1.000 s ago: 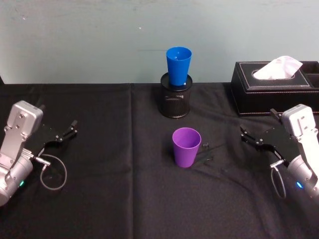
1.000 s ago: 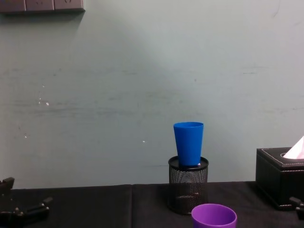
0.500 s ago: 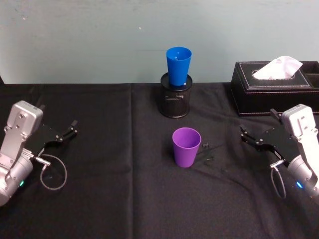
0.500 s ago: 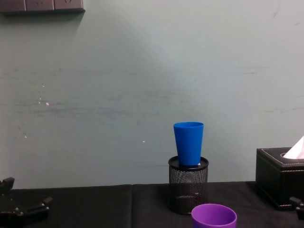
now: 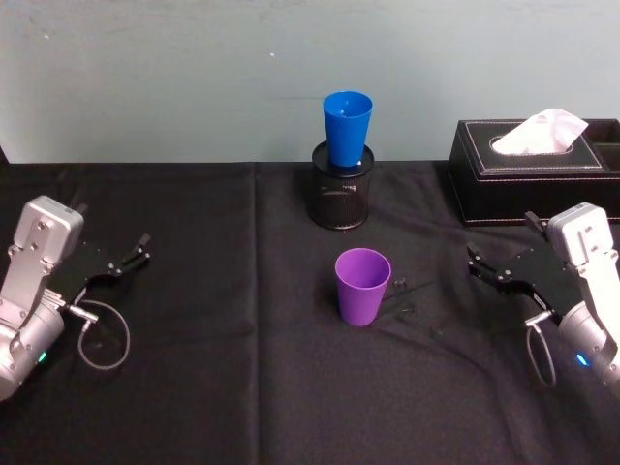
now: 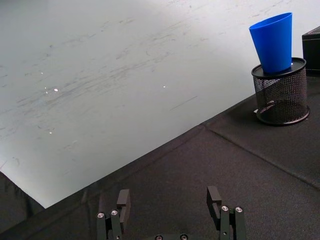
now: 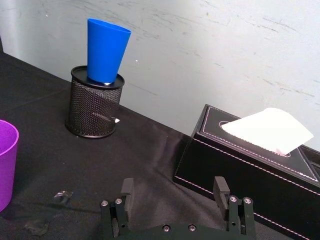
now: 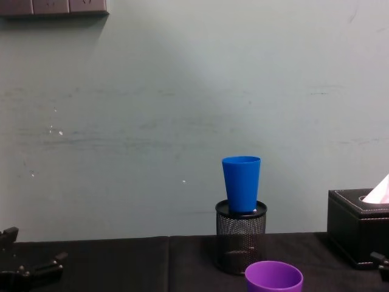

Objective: Pick up one cup with a gripper and tap it against the other cup.

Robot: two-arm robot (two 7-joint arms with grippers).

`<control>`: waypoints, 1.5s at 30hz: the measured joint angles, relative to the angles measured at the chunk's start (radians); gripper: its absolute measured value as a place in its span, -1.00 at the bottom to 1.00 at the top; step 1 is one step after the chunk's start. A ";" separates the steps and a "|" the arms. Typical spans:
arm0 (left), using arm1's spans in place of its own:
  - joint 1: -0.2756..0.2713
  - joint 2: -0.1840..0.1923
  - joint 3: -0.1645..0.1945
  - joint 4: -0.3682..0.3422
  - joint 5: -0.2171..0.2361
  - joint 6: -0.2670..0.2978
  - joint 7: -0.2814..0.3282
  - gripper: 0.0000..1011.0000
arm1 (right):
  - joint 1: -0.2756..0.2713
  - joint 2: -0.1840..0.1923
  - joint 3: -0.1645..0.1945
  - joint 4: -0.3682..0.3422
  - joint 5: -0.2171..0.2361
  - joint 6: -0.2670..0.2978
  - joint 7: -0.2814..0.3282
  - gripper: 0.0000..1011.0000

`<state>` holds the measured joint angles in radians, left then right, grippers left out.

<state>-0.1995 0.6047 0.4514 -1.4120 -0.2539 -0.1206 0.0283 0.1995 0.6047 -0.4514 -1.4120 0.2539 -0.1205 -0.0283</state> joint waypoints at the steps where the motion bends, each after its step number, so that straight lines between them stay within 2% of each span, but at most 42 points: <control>1: 0.000 0.000 0.000 0.000 0.000 0.000 0.000 0.98 | 0.000 0.000 0.000 0.000 0.000 0.000 0.000 0.98; 10: 0.000 0.000 0.000 0.000 0.000 0.000 0.000 0.98 | 0.000 -0.001 0.002 0.000 -0.001 -0.001 0.001 0.98; 16: 0.000 0.000 0.000 0.000 0.000 0.000 0.000 0.98 | -0.016 -0.002 0.032 -0.029 -0.003 -0.023 0.005 0.98; 20: 0.000 0.000 0.000 0.000 0.000 0.000 0.000 0.98 | -0.038 0.006 0.054 -0.062 0.015 -0.027 0.028 0.98; 23: 0.000 0.000 0.000 0.000 0.000 0.000 0.000 0.98 | -0.066 0.020 0.075 -0.092 0.065 -0.038 0.085 0.98; 24: 0.000 0.000 0.000 0.000 0.000 0.000 0.000 0.98 | -0.066 0.020 0.075 -0.092 0.065 -0.038 0.085 0.98; 27: 0.000 0.000 0.000 0.000 0.000 0.000 0.000 0.98 | -0.091 0.038 0.088 -0.115 0.114 -0.055 0.154 0.98; 30: 0.000 0.000 0.000 0.000 0.000 0.000 0.000 0.98 | -0.121 0.067 0.095 -0.145 0.170 -0.068 0.258 0.98; 33: 0.000 0.000 0.000 0.000 0.000 0.000 0.000 0.98 | -0.137 0.089 0.093 -0.164 0.197 -0.069 0.328 0.98; 40: 0.000 0.000 0.000 0.000 0.000 0.000 0.000 0.98 | -0.150 0.104 0.074 -0.180 0.211 -0.057 0.424 0.98; 45: 0.000 0.000 0.000 0.000 0.000 0.000 0.000 0.98 | -0.145 0.091 0.065 -0.173 0.203 -0.050 0.452 0.98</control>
<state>-0.1995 0.6047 0.4514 -1.4120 -0.2539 -0.1205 0.0283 0.0541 0.6955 -0.3862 -1.5845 0.4569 -0.1710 0.4240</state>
